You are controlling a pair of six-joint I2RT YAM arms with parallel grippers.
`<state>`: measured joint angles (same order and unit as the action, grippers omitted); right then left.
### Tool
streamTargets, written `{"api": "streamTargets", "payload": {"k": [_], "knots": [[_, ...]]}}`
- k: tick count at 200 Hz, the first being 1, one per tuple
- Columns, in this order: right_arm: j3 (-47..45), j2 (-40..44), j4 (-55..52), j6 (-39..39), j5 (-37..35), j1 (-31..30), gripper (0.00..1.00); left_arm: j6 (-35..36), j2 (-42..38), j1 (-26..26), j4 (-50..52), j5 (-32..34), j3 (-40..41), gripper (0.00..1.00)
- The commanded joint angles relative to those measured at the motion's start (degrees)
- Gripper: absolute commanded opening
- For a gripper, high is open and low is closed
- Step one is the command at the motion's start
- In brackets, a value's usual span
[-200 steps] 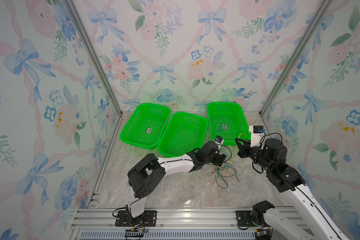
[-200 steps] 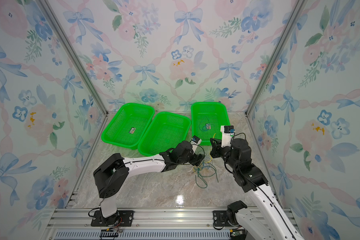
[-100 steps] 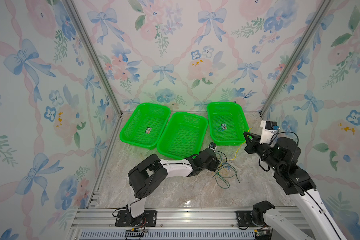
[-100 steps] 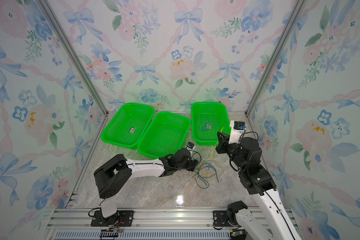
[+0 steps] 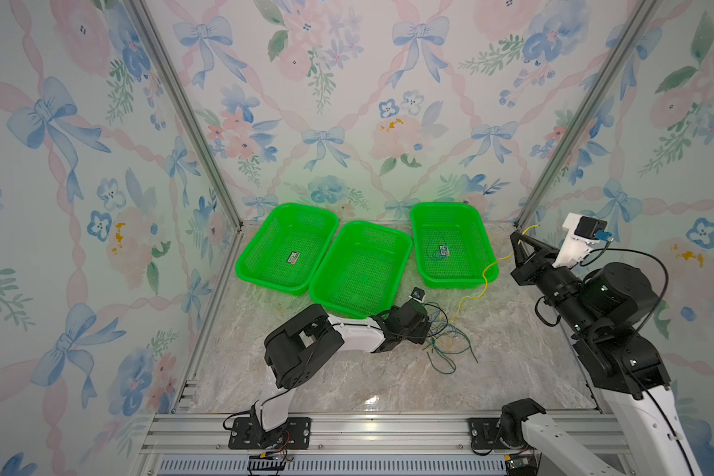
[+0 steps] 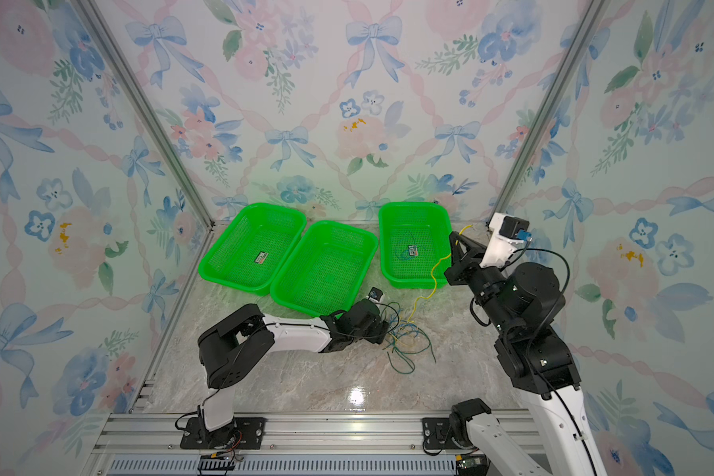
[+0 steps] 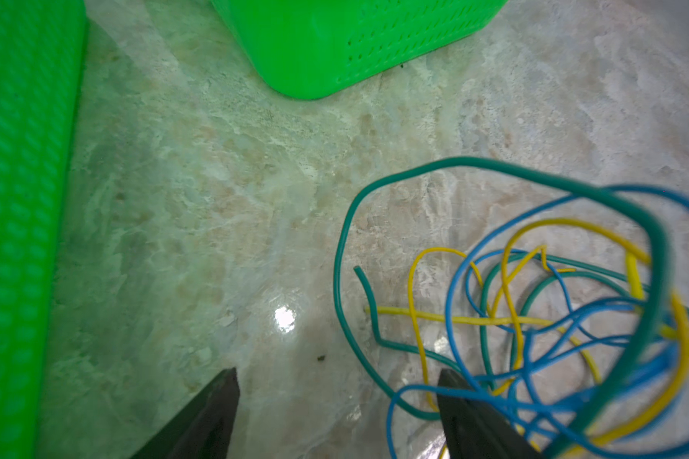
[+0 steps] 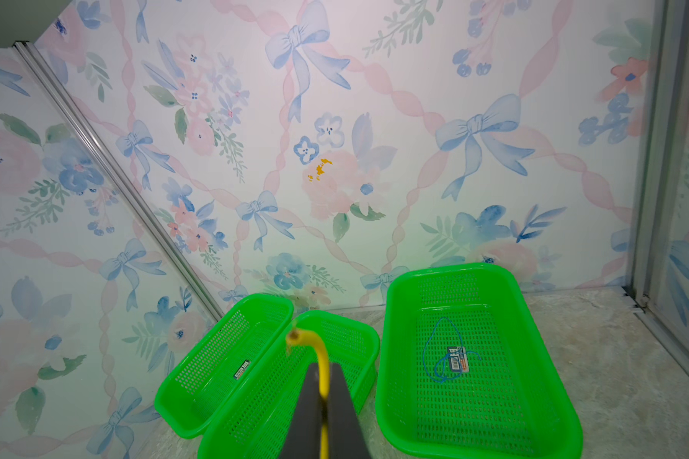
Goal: Untangle and sort cables by color
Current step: Untie the cable, then place the cable in the bin.
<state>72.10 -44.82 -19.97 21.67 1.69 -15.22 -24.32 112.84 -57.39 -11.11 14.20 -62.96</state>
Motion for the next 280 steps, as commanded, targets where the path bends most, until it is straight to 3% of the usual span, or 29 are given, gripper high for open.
{"api": "streamTargets", "payload": {"k": [1,74,129,154,180,210,280], "knots": [[3.7,0.2,-1.1,0.5,0.1,0.9,0.00,-0.8,1.2,0.0,0.1,1.2,0.7,0.83],[2.6,-0.9,5.3,7.4,0.8,1.4,0.00,-0.4,-1.4,0.4,0.3,-1.8,-0.8,0.83],[-4.3,-2.8,8.1,9.0,1.2,1.4,0.00,0.1,-10.7,1.0,1.5,-8.7,-3.5,0.84],[-6.8,-4.4,10.4,9.0,1.3,1.4,0.00,-3.3,-16.1,2.9,2.5,-16.3,-4.6,0.84],[-7.4,-7.8,13.8,10.1,3.3,0.1,0.00,-3.4,-22.9,3.7,3.8,-16.1,-4.1,0.85],[-2.7,-12.7,15.5,6.9,3.5,-4.8,0.00,-4.7,-30.3,8.8,8.4,-12.8,-1.5,0.85],[7.6,-27.4,25.8,6.3,4.6,-13.8,0.00,-9.1,-50.8,29.0,15.7,-8.5,14.9,0.92]]}}
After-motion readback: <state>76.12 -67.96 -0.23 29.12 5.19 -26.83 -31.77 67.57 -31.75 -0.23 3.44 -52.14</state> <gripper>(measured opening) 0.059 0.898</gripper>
